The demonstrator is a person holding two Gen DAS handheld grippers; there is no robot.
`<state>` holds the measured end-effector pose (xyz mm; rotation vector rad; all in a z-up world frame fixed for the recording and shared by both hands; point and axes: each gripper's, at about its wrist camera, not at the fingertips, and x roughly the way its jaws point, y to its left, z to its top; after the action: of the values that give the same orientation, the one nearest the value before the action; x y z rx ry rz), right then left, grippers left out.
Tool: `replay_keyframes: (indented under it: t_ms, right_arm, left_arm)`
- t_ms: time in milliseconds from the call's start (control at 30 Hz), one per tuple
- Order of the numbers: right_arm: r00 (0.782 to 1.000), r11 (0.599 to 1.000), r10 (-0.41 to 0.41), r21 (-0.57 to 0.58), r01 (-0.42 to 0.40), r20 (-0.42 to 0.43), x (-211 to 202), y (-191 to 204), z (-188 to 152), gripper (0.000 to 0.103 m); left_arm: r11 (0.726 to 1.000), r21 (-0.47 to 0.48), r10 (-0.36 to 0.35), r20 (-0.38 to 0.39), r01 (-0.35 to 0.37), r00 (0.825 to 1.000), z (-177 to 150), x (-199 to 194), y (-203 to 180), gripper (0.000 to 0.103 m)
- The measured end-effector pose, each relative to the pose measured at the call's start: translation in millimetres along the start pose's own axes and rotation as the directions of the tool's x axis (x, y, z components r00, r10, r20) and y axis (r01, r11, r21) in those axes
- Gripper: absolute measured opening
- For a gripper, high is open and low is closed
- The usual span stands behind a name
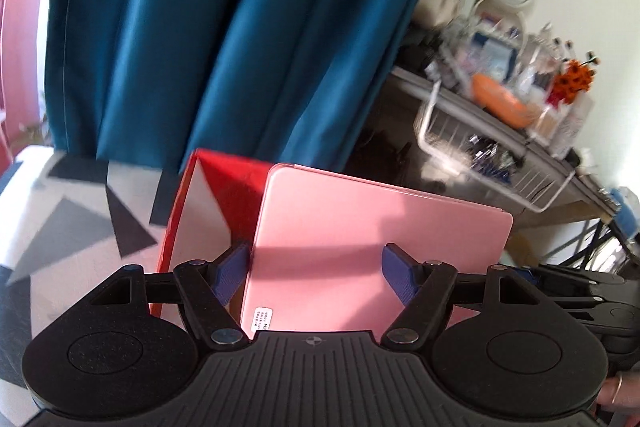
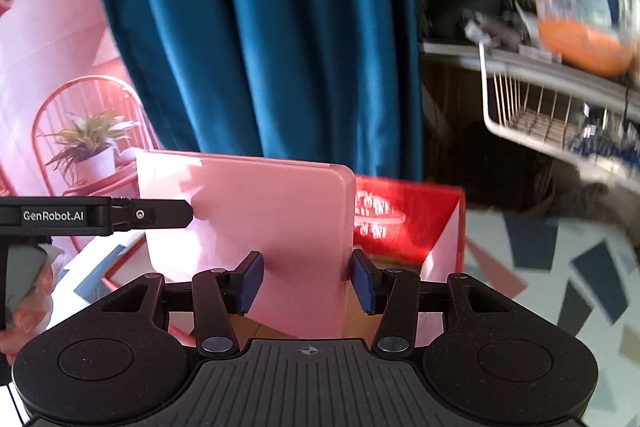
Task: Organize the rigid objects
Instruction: 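Lower the pink case into the strawberry box and open both grippers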
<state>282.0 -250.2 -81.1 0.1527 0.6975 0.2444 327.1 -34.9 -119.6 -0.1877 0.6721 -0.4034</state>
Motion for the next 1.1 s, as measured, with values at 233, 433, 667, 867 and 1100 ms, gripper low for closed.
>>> replay_keyframes:
  t_ms: [233,433,667,867,1100]
  right_arm:
    - [0.993,0.998,-0.013,0.061,0.02,-0.116,40,-15,-22,0.045]
    - [0.989,0.997,-0.007,0.079,0.019,-0.151,51,-20,-30,0.044]
    - [0.987,0.997,-0.006,0.077,0.019,-0.16,51,-18,-30,0.044]
    - [0.99,0.996,-0.015,0.08,0.026,-0.14,48,-19,-29,0.044]
    - [0.994,0.995,-0.03,0.09,0.04,-0.102,38,-21,-31,0.044]
  left_arm:
    - [1.0,0.005,0.007,-0.115,-0.007,0.993,-11,32,12,0.068]
    - [0.998,0.049,0.033,-0.136,-0.027,0.99,-20,36,18,0.061]
    - [0.996,0.068,0.058,-0.141,-0.049,0.988,-22,35,18,0.053]
    - [0.991,0.11,0.091,-0.136,-0.076,0.986,-31,36,15,0.045]
    - [0.994,0.096,0.076,-0.159,-0.061,0.984,-38,39,17,0.042]
